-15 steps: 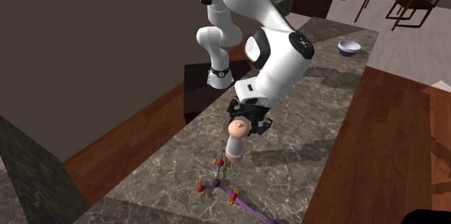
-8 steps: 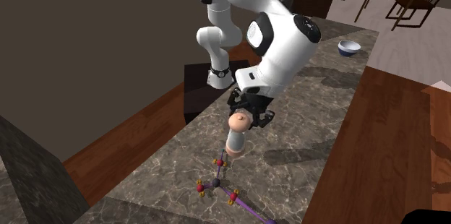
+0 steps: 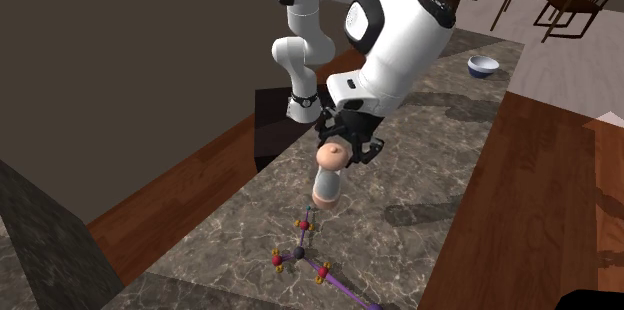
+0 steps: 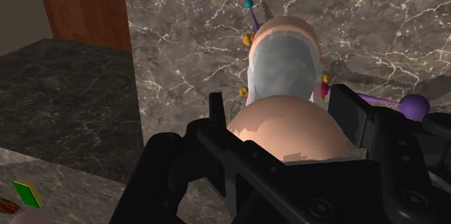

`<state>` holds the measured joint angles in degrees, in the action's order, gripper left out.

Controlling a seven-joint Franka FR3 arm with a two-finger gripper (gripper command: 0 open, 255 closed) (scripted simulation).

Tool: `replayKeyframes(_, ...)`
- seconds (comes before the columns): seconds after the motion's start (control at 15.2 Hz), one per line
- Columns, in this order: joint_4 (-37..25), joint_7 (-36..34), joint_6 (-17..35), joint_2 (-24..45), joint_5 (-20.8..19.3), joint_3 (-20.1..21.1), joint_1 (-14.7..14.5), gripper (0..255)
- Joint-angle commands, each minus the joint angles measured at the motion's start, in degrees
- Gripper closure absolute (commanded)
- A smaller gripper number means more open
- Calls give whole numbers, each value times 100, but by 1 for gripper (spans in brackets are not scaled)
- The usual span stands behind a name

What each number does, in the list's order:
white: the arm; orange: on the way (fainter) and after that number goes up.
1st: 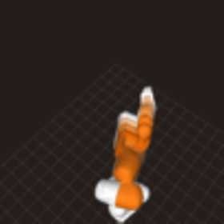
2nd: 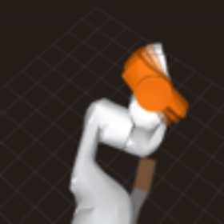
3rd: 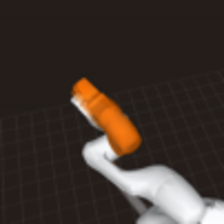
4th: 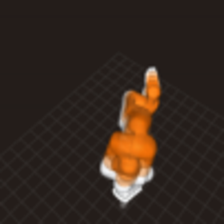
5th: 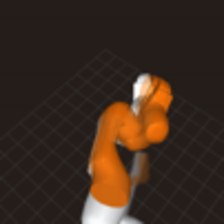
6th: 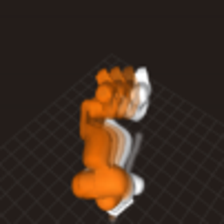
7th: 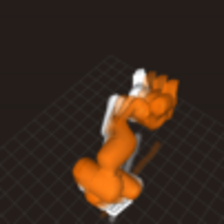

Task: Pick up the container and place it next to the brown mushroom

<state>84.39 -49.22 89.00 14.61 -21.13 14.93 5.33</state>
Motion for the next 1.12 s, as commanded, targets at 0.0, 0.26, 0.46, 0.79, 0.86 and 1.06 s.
replayKeyframes(0.0,-163,49,-144,11,-3,-1,-7,255)
replayKeyframes(0.26,-538,132,-459,62,-20,4,-41,255)
replayKeyframes(0.46,-849,196,-706,120,-41,6,-73,255)
replayKeyframes(0.79,-1439,308,-1144,263,-98,9,-143,255)
replayKeyframes(0.86,-1570,332,-1236,299,-114,9,-160,255)
replayKeyframes(1.06,-1996,407,-1527,429,-169,7,-220,255)
